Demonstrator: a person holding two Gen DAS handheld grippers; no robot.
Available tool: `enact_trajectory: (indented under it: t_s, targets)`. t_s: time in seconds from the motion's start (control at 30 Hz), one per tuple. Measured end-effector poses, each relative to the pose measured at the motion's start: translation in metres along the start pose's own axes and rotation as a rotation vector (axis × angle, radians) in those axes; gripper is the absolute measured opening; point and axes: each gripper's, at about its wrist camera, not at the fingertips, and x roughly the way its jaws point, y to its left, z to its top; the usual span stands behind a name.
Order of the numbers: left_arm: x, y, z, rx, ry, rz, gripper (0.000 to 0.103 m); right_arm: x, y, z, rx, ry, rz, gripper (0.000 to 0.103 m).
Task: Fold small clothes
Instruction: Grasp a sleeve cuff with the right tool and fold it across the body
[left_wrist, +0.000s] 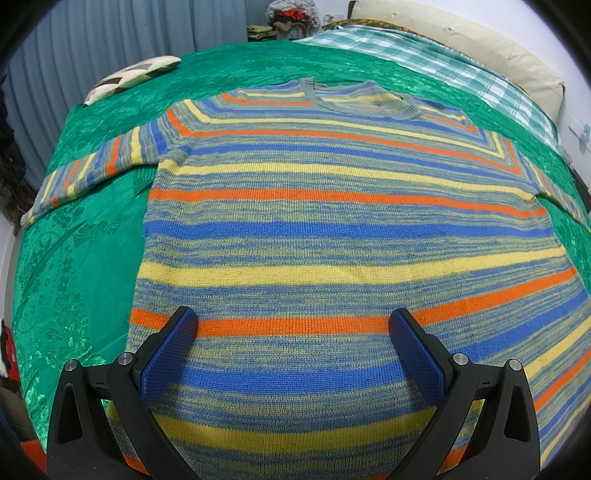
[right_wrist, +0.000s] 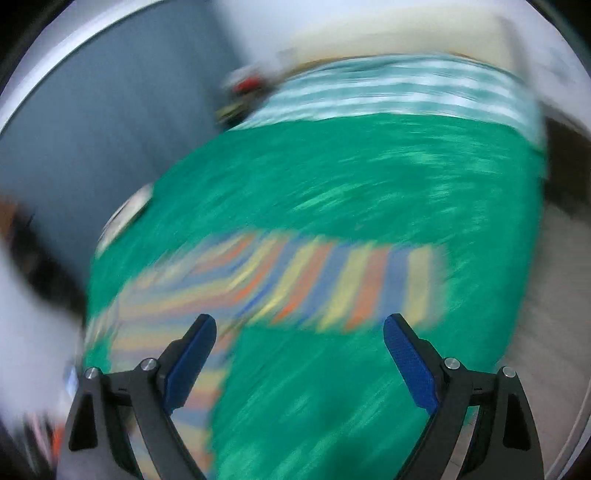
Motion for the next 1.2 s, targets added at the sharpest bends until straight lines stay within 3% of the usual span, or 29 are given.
enact_trajectory:
  t_s: [0.1,0.2,0.33,0.4,0.47,0.57,0.67,0.83,0.93,1.0,1.03,1.1,1.13,1.2]
  targets:
    - [-0.001,0.000,-0.001,-0.001,-0.002,-0.002,0.103,0.039,-0.068,0.030,0.168,0.039,-0.080,0.084]
    - [0.000,0.004,0.001,-0.004,-0.005,-0.005,0.103,0.067,-0.106,0.029,0.307,0.119,-0.048,0.076]
    - [0.000,0.004,0.001,-0.004,-0.005,-0.005,0.103,0.090,-0.124,0.013,0.390,0.182,0.003,0.062]
    - [0.000,0.004,0.001,-0.005,-0.004,-0.006,0.103,0.104,-0.128,0.009,0.432,0.229,0.086,0.045]
    - [0.000,0.005,0.002,-0.004,0.004,-0.008,0.103,0.112,-0.134,0.005,0.481,0.257,0.103,0.004]
    - [-0.005,0.010,0.009,0.012,0.051,-0.024,0.101,0.108,-0.128,0.007,0.488,0.202,0.079,0.004]
    - [-0.027,0.026,0.014,-0.008,0.059,-0.007,0.101,0.078,-0.083,0.030,0.307,0.116,0.025,0.004]
    - [-0.067,0.068,0.011,-0.108,-0.057,-0.030,0.102,0.050,0.053,0.065,-0.034,0.110,0.043,0.004]
    - [-0.072,0.091,-0.001,-0.178,-0.118,-0.032,0.102,0.072,0.144,0.064,-0.165,0.152,0.133,0.004]
    - [-0.065,0.101,-0.006,-0.191,-0.098,-0.025,0.102,0.098,0.199,0.054,-0.242,0.191,0.198,0.004]
    - [-0.060,0.105,-0.007,-0.194,-0.075,-0.021,0.102,0.113,0.218,0.050,-0.253,0.207,0.242,0.007]
    - [-0.056,0.111,-0.009,-0.205,-0.052,-0.035,0.102,0.144,0.244,0.035,-0.211,0.289,0.399,0.022]
    - [-0.057,0.114,-0.009,-0.209,-0.055,-0.048,0.102,0.159,0.249,0.029,-0.172,0.346,0.456,0.042]
    - [-0.060,0.118,-0.009,-0.212,-0.071,-0.050,0.102,0.167,0.245,0.023,-0.153,0.344,0.481,0.048]
